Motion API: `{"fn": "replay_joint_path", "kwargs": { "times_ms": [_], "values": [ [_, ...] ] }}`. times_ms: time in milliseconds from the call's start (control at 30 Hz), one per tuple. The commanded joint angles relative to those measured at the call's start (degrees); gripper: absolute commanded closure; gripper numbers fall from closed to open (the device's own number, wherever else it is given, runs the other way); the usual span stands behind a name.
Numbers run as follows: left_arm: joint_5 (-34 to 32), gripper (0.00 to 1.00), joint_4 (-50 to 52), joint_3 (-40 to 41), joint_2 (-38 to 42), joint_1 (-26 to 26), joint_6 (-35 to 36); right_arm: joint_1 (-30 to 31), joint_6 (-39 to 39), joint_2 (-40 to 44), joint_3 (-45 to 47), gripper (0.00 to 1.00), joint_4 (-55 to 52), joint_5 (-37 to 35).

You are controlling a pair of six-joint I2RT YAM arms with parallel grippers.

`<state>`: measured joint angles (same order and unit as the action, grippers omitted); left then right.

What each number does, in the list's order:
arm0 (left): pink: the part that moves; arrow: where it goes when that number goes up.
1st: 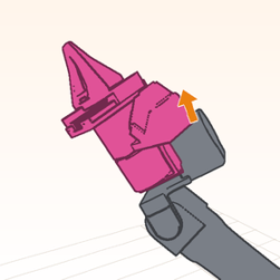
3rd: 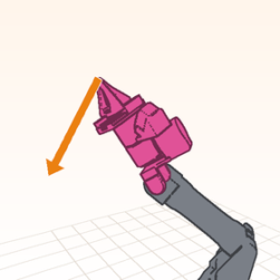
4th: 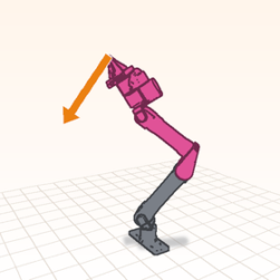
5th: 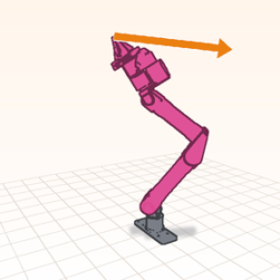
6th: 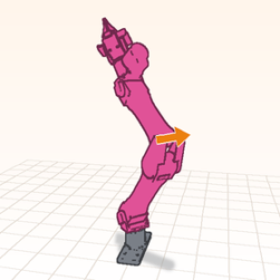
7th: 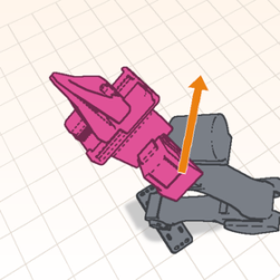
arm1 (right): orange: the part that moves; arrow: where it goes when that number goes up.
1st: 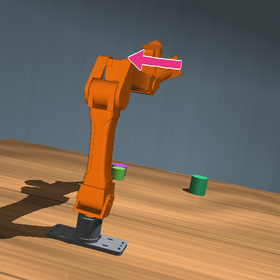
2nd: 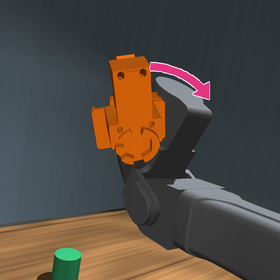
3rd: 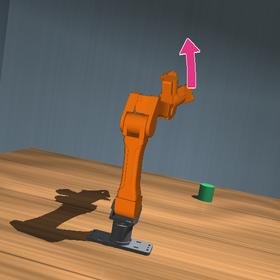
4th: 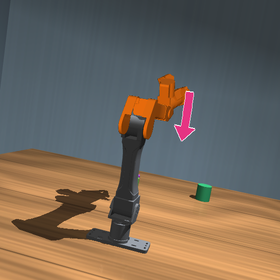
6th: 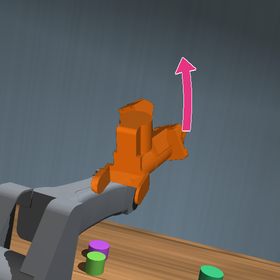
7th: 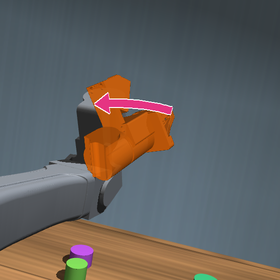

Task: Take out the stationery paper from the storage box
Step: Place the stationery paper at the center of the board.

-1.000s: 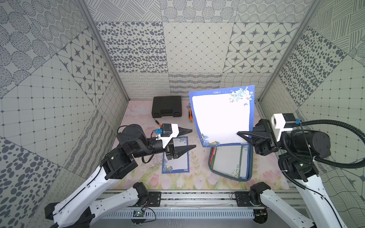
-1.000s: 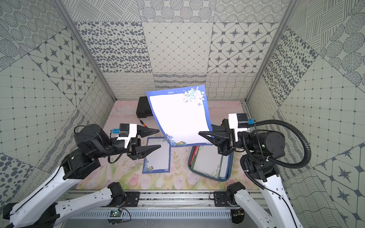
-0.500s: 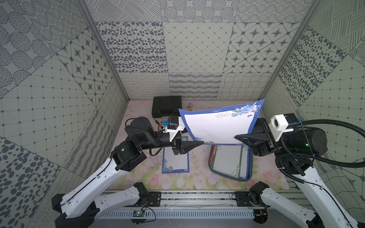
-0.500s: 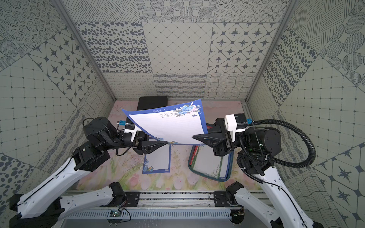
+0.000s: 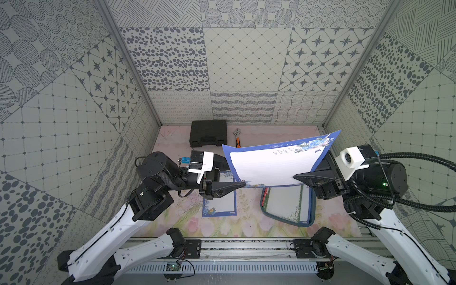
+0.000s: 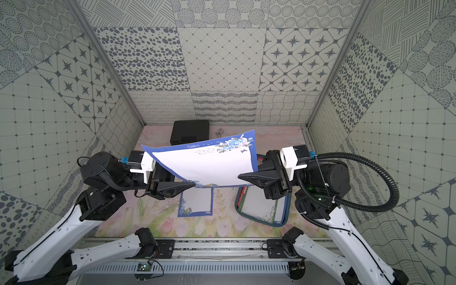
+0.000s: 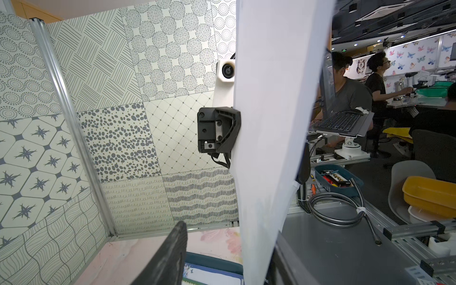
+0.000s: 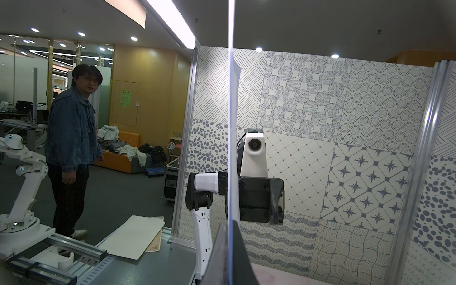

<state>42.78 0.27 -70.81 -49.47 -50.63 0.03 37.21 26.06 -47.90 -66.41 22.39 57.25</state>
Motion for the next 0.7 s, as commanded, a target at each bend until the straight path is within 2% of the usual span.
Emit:
{"fn": "replay_joint_path", "kwargs": {
  "times_ms": [0,133,267,467,667],
  "values": [
    [2.64,0.47,-3.0,-0.85,-0.37,-0.43,-1.22,0.43,-2.95,0.31,0.11,1.0,-2.21,-5.17],
    [2.46,0.51,-4.19,-0.68,-1.17,-0.43,-3.18,0.82,-2.16,-0.69,0.74,1.0,-1.11,-4.27],
    [1.13,0.63,-6.74,-0.08,-1.63,-0.48,-5.21,1.4,-2.97,-0.95,2.45,1.0,-1.37,-4.64],
    [-0.9,0.75,-8.12,0.97,-1.64,-0.43,-6.64,1.64,-4.52,-1.44,3.69,1.0,-2.13,-5.74],
    [-3.3,0.97,-10.12,2.32,-1.62,-0.43,-8.27,1.64,-5.03,-1.93,5.1,1.0,-1.83,-6.34]
  ]
}}
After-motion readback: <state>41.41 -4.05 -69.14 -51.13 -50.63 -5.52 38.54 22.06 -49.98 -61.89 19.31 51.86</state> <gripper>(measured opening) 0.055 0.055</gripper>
